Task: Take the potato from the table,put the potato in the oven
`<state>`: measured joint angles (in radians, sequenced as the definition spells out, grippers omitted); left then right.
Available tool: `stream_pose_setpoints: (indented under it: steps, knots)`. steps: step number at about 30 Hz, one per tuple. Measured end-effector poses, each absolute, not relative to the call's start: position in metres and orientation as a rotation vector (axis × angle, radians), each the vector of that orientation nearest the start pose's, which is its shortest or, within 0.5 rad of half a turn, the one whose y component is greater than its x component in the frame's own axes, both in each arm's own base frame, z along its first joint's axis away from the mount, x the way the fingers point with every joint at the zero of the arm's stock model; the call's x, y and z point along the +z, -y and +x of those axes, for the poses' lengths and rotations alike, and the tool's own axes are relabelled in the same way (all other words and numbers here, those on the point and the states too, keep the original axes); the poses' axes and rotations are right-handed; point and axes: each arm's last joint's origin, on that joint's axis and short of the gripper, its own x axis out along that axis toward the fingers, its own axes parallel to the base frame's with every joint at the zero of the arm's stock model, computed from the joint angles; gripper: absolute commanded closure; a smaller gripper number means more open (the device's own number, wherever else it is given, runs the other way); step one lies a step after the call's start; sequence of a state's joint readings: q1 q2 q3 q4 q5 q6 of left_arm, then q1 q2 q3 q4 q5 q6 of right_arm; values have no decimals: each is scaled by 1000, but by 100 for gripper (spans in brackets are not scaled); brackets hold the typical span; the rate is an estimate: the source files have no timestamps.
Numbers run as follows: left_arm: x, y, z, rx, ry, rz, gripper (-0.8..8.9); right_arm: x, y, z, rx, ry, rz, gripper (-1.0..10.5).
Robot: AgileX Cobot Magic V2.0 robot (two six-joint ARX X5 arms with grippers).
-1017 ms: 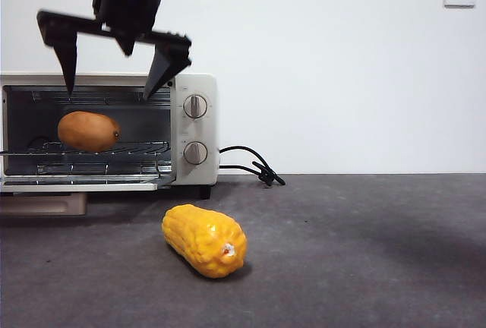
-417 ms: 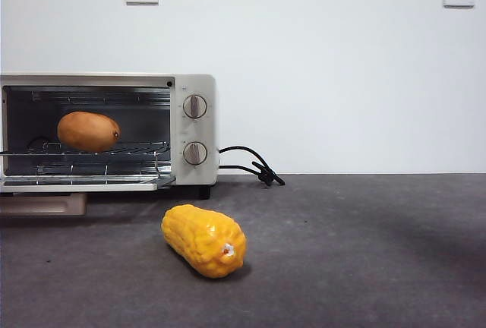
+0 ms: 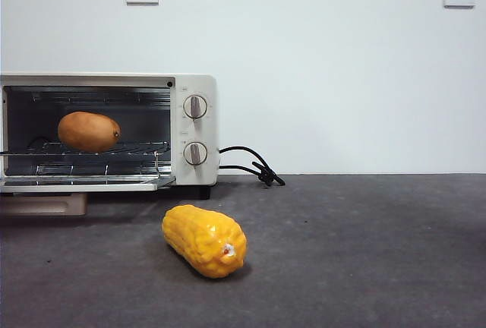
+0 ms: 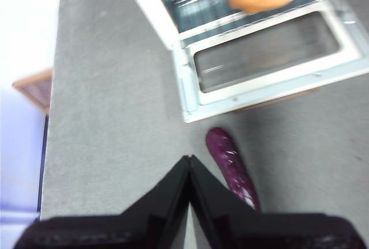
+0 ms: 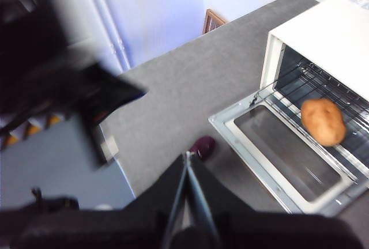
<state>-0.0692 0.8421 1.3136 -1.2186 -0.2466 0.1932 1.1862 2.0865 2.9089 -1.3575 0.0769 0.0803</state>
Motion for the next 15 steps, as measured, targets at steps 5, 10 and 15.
stream_pose_setpoints:
  steps: [5, 10, 15]
  knots:
    - [397, -13, 135, 76, -758, 192, 822, 509, -297, 114, 947, -501, -385, 950]
    - [388, -36, 157, -6, -774, 12, 822, 498, -254, 102, 900, -576, -448, 950]
    - [366, -59, 173, -72, -763, -182, 822, 479, -207, 89, 756, -588, -527, 949]
